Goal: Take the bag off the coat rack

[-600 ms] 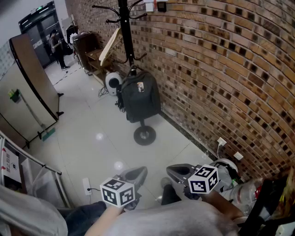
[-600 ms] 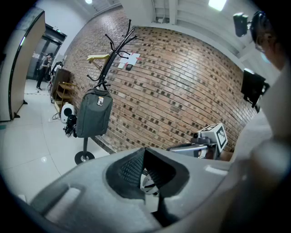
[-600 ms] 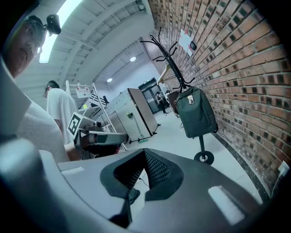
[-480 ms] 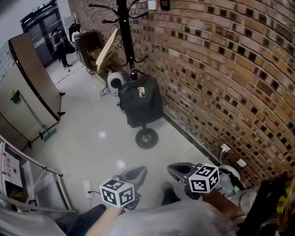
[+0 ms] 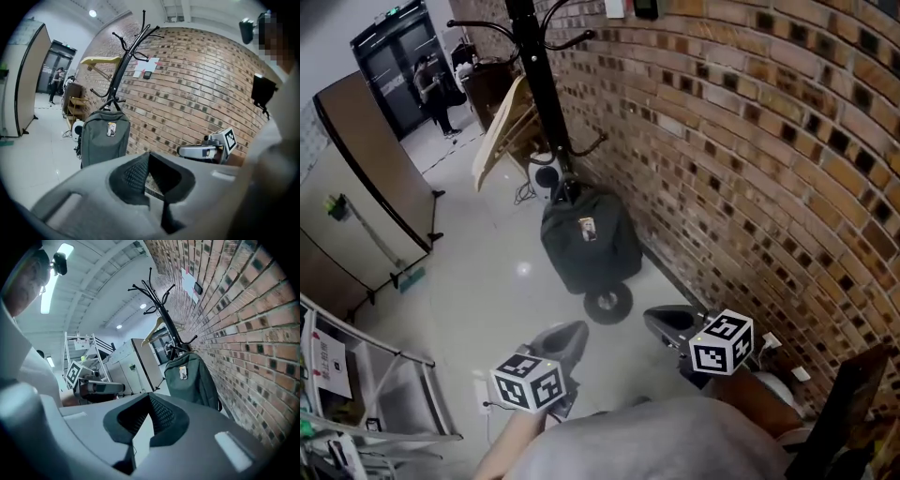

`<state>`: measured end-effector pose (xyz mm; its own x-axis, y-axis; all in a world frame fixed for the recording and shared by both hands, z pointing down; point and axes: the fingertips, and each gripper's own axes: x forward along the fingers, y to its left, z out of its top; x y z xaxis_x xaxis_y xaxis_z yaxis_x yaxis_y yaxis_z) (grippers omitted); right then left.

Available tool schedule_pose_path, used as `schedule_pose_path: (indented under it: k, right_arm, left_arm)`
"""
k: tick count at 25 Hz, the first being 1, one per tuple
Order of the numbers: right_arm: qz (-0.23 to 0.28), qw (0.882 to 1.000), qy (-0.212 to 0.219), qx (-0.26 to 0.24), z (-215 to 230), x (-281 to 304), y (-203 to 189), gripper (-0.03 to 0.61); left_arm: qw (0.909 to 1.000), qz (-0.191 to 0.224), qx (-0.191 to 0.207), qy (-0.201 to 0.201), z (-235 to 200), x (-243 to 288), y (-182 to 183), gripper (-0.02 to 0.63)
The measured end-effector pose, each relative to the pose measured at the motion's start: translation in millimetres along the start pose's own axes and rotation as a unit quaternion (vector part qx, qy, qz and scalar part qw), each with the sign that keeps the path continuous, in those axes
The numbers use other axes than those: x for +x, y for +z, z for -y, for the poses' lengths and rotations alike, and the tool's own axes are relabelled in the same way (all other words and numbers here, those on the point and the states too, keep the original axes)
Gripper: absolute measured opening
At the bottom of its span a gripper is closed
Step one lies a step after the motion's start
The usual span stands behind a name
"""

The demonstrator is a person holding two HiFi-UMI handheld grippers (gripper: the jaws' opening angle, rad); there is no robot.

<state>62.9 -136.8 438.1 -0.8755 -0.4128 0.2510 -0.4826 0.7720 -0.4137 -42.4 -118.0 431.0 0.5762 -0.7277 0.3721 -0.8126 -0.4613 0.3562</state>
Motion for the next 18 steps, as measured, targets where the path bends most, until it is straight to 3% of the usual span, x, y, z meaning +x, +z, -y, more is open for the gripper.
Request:
schedule_pose_path:
  k: [9, 18]
  right_arm:
    - [-0.002, 1.000, -0.003, 0.005, 37, 14, 17, -0.002]
    - [-0.001, 0.999, -0.042, -0.007, 90, 42, 43, -0.003]
  left_arm:
    - [0.9986, 0.025, -0.035, 0.032, -40, 16, 14, 0.000]
    - [0.9975, 0.028, -0.015, 0.063, -99, 55, 40, 0.000]
